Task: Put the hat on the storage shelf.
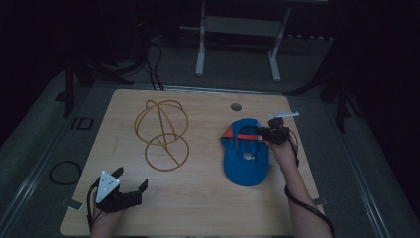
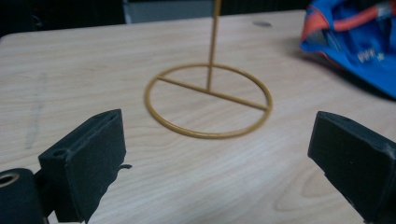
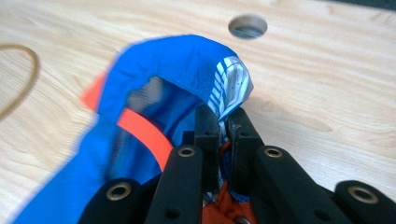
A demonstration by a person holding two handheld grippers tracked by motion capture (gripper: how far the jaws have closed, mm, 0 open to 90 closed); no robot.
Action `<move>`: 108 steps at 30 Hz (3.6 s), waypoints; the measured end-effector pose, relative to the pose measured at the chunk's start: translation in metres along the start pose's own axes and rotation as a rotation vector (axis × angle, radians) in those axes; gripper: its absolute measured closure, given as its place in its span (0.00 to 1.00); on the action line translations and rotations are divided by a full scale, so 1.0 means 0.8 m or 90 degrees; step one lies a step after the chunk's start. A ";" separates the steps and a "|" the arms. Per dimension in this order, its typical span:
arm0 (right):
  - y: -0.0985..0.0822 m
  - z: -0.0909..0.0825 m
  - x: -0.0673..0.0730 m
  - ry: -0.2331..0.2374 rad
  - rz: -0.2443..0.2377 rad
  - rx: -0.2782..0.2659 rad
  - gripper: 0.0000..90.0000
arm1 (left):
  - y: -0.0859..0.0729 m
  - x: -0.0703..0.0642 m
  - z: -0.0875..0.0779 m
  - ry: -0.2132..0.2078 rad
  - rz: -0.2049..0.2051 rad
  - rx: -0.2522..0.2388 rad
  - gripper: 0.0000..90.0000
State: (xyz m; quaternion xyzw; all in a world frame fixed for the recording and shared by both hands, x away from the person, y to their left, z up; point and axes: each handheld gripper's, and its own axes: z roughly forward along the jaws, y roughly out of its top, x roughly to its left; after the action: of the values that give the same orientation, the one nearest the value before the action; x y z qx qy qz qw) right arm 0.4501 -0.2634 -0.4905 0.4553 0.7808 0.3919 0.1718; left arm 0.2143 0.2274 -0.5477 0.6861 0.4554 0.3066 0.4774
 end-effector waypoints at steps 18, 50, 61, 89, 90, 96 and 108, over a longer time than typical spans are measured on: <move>0.063 -0.110 0.053 0.012 -0.046 -0.136 0.95 | 0.113 -0.033 -0.059 -0.078 -0.006 -0.087 0.10; 0.079 -0.180 0.163 0.136 -0.132 -0.214 0.95 | 0.297 -0.143 0.078 -0.199 0.155 -0.025 0.16; 0.072 -0.191 0.180 0.200 -0.141 -0.225 0.94 | 0.307 -0.169 0.106 -0.200 0.155 0.041 0.35; 0.044 -0.200 0.173 0.172 -0.139 -0.233 0.75 | 0.309 -0.188 0.111 -0.196 0.257 -0.016 1.00; 0.042 -0.204 0.172 0.173 -0.137 -0.235 0.72 | 0.309 -0.187 0.109 -0.198 0.258 -0.021 1.00; 0.029 -0.228 0.169 0.180 -0.143 -0.259 0.61 | 0.305 -0.180 0.106 -0.221 0.286 -0.040 0.99; -0.006 -0.236 0.141 0.188 -0.141 -0.248 0.61 | 0.303 -0.150 0.093 -0.341 0.316 -0.157 0.99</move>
State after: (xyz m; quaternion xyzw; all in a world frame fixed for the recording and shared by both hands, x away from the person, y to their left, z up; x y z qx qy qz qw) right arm 0.2701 -0.2550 -0.3647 0.2635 0.7524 0.5757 0.1817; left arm 0.3107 0.0581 -0.3456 0.7686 0.0942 0.2754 0.5697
